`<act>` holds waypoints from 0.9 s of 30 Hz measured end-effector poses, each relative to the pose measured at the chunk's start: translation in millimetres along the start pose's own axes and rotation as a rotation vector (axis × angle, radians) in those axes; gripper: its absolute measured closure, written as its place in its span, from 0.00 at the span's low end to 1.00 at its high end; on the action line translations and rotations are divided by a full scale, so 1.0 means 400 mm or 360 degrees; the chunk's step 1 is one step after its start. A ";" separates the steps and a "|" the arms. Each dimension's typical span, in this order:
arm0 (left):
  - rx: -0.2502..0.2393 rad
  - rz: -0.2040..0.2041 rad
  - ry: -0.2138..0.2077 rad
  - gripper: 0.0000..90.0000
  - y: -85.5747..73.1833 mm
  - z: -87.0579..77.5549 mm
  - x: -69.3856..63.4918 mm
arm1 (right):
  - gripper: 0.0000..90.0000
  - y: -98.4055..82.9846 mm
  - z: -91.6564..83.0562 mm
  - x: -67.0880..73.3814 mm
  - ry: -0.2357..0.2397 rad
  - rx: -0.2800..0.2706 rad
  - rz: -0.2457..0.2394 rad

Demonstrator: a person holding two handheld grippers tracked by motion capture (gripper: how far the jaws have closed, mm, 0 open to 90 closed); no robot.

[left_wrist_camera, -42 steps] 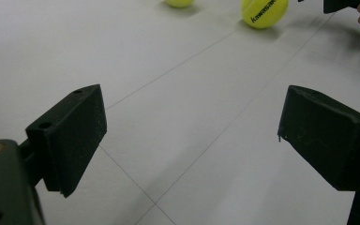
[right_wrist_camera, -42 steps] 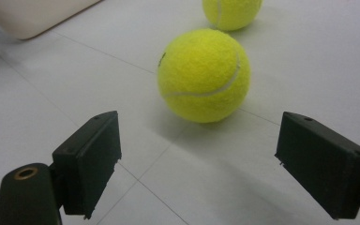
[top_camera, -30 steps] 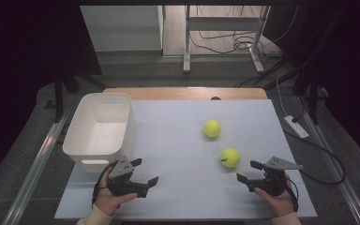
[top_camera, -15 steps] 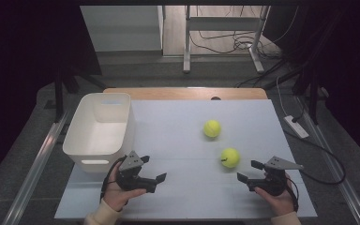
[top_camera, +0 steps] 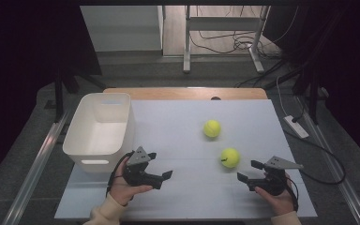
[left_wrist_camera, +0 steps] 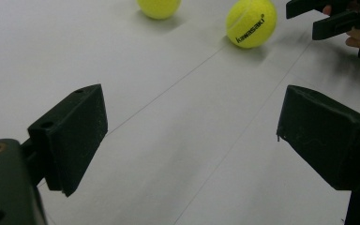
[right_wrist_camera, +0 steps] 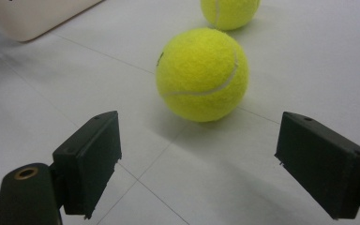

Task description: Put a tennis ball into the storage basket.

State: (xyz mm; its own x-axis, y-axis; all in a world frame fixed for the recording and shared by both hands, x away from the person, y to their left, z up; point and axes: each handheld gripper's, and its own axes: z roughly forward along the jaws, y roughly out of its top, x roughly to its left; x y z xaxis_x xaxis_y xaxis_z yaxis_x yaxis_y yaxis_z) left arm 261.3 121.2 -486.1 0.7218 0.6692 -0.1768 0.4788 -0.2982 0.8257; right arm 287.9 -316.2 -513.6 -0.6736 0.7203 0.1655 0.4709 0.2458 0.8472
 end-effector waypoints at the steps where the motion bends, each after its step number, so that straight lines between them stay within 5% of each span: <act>1: 0.0002 -0.0001 -0.0004 0.10 0.002 0.002 0.000 | 0.16 0.000 0.000 0.000 0.0000 -0.0001 -0.0004; 27: 0.0030 0.0070 -0.0096 0.12 0.071 0.062 -0.027 | 0.16 0.002 0.005 0.011 -0.0003 0.0013 -0.0030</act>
State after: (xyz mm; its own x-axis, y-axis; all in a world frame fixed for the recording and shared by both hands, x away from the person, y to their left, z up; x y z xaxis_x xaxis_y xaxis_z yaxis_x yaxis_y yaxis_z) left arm 279.6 88.5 -474.1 0.7707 0.6132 -0.1731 0.4550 -0.3394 0.8233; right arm 286.4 -311.5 -513.2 -0.6814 0.7166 0.1488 0.4628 0.2643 0.8462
